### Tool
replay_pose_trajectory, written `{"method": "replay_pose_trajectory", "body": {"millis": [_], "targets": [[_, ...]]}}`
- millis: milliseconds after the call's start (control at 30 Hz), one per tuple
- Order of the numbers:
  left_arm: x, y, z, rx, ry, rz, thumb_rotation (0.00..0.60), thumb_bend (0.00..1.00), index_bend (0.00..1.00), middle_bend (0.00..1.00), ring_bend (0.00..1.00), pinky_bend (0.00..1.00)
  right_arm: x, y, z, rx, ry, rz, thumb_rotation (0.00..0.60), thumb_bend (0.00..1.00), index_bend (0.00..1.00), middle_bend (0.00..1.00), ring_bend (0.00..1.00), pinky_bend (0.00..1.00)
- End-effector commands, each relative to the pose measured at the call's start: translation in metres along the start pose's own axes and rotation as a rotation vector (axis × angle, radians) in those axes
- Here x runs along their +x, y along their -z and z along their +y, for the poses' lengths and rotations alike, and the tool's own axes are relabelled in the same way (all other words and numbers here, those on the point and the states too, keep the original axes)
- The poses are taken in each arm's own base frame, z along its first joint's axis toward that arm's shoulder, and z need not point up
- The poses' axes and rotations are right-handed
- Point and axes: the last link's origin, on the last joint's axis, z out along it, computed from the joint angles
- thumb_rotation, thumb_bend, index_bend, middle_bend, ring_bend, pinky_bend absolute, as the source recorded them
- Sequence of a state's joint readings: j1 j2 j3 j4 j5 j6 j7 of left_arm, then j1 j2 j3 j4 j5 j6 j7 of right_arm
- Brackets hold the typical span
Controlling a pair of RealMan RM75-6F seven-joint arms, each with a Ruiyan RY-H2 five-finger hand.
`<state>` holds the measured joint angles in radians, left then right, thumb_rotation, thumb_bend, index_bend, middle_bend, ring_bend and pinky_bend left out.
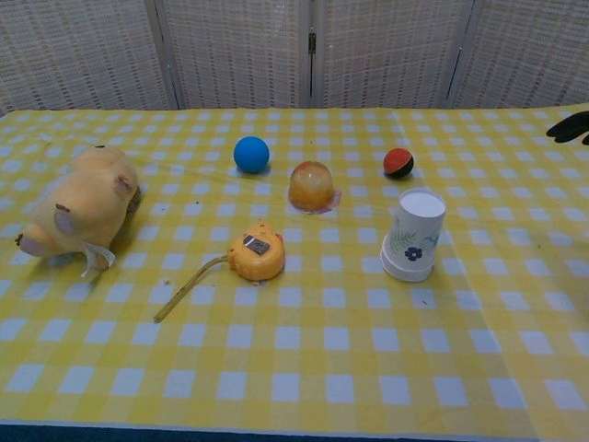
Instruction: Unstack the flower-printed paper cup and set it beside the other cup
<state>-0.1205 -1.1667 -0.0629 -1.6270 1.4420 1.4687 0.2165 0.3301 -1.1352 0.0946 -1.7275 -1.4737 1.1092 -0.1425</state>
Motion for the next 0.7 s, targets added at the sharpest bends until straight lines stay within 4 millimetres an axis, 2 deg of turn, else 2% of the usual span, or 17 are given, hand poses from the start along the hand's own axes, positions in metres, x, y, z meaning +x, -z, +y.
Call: {"method": "replay_pose_trajectory", "body": {"millis": [33, 467, 700], "targets": [[0.0, 0.001, 0.0, 0.002, -0.001, -0.004, 0.6, 0.21, 0.0, 0.0, 0.0, 0.0, 0.004, -0.022, -0.024, 0.079, 0.002, -0.059, 0.6, 0.42, 0.15, 0.16, 0.16, 0.12], [0.001, 0.002, 0.001, 0.002, -0.003, -0.024, 0.6, 0.21, 0.0, 0.0, 0.0, 0.0, 0.005, -0.069, -0.063, 0.151, 0.015, -0.21, 0.6, 0.42, 0.15, 0.14, 0.15, 0.13], [0.0, 0.002, 0.0, 0.008, -0.003, -0.034, 0.6, 0.21, 0.0, 0.0, 0.0, 0.0, 0.002, -0.082, -0.073, 0.165, 0.028, -0.244, 0.6, 0.42, 0.15, 0.14, 0.14, 0.13]]}}
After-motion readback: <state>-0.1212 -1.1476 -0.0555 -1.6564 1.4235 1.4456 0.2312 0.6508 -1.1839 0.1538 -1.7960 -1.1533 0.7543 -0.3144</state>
